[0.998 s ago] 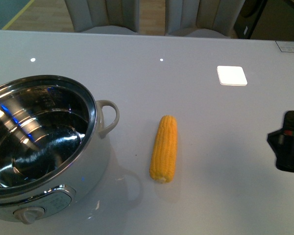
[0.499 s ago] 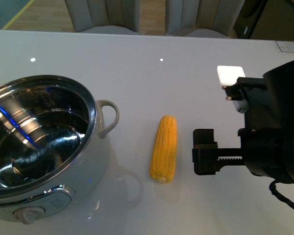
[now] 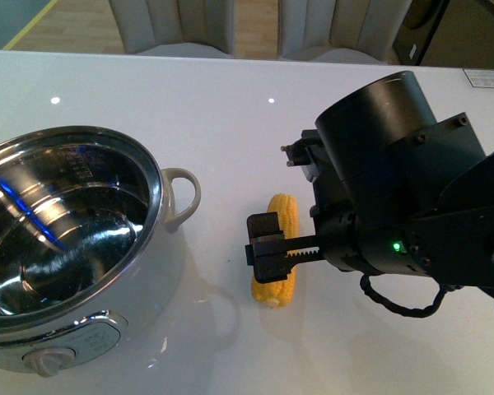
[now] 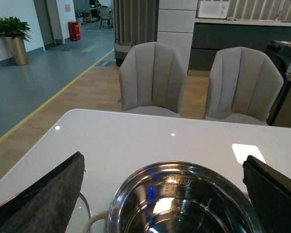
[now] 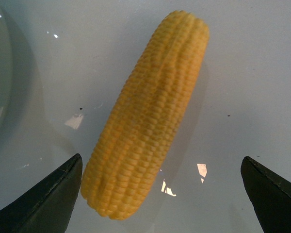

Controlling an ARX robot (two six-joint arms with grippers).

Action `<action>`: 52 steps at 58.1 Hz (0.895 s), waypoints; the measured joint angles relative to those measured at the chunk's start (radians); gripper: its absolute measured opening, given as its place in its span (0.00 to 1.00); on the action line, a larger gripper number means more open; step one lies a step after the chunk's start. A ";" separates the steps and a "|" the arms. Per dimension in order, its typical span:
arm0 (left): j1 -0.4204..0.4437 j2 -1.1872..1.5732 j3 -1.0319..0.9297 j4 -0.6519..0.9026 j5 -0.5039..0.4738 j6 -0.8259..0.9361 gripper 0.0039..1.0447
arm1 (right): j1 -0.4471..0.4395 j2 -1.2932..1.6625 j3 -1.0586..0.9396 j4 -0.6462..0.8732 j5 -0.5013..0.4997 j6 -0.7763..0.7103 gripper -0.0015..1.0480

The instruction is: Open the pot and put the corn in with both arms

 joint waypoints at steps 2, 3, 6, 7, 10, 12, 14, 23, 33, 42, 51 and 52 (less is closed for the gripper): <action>0.000 0.000 0.000 0.000 0.000 0.000 0.94 | 0.005 0.013 0.009 -0.003 -0.005 -0.003 0.92; 0.000 0.000 0.000 0.000 0.000 0.000 0.94 | 0.006 0.020 0.013 -0.003 -0.007 -0.005 0.92; 0.000 0.000 0.000 0.000 0.000 0.000 0.94 | 0.010 0.045 0.030 -0.010 -0.007 -0.005 0.92; 0.000 0.000 0.000 0.000 0.000 0.000 0.94 | 0.010 0.053 0.034 -0.010 -0.007 -0.005 0.92; 0.000 0.000 0.000 0.000 0.000 0.000 0.94 | 0.010 0.079 0.046 -0.017 -0.012 -0.005 0.92; 0.000 0.000 0.000 0.000 0.000 0.000 0.94 | 0.010 0.091 0.050 -0.019 -0.020 -0.004 0.92; 0.000 0.000 0.000 0.000 0.000 0.000 0.94 | 0.010 0.103 0.053 -0.019 -0.031 -0.004 0.92; 0.000 0.000 0.000 0.000 0.000 0.000 0.94 | 0.010 0.151 0.069 -0.027 -0.052 -0.002 0.92; 0.000 0.000 0.000 0.000 0.000 0.000 0.94 | 0.011 0.183 0.079 -0.035 -0.051 -0.002 0.92; 0.000 0.000 0.000 0.000 0.000 0.000 0.94 | 0.021 0.188 0.079 -0.035 -0.040 -0.009 0.92; 0.000 0.000 0.000 0.000 0.000 0.000 0.94 | 0.028 0.194 0.080 -0.035 -0.023 -0.028 0.76; 0.000 0.000 0.000 0.000 0.000 0.000 0.94 | 0.028 0.194 0.080 -0.035 -0.023 -0.028 0.74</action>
